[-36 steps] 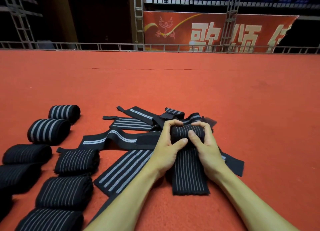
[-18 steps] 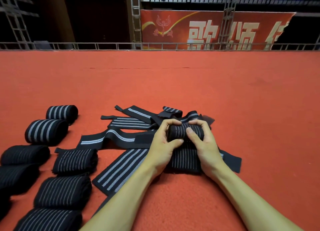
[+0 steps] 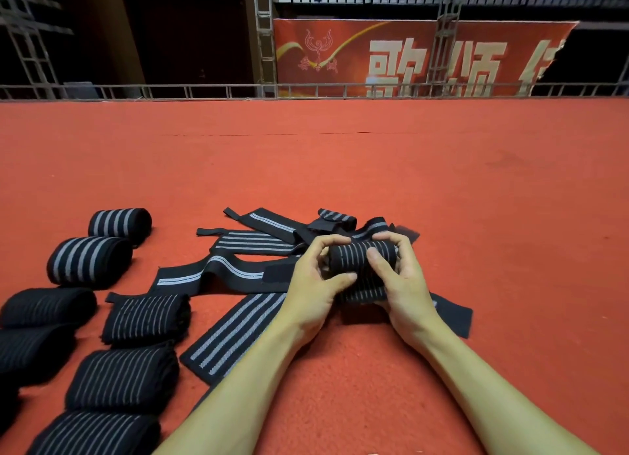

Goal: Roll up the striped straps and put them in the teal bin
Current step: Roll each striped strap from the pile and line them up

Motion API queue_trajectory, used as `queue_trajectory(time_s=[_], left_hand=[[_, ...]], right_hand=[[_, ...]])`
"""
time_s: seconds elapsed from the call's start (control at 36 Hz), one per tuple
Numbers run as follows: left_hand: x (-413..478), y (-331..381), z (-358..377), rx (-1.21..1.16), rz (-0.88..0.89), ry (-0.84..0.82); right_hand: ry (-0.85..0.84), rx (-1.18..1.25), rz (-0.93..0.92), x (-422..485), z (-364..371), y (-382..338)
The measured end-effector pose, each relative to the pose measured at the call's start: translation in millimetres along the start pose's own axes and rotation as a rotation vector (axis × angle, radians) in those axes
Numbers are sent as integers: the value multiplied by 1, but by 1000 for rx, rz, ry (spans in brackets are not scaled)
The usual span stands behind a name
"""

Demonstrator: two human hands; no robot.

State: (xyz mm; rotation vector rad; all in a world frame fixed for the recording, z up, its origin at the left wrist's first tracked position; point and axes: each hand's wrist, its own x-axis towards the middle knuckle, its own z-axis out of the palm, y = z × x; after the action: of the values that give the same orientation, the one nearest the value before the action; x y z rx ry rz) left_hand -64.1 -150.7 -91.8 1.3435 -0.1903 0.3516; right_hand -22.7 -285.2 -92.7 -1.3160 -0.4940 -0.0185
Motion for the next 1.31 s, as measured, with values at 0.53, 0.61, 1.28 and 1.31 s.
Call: queue_trajectory(time_s=[0.53, 0.61, 1.28, 1.31], left_hand=[[-1, 1, -4, 63, -70, 80], [-6, 5, -1, 165, -59, 66], [-107, 79, -13, 571, -249, -183], [-110, 80, -14, 578, -252, -189]], right_hand=[[-19, -107, 11, 5, -11, 10], [-21, -157, 9, 3, -14, 10], [-336, -621, 89, -87, -8, -67], [-343, -649, 81, -90, -7, -65]])
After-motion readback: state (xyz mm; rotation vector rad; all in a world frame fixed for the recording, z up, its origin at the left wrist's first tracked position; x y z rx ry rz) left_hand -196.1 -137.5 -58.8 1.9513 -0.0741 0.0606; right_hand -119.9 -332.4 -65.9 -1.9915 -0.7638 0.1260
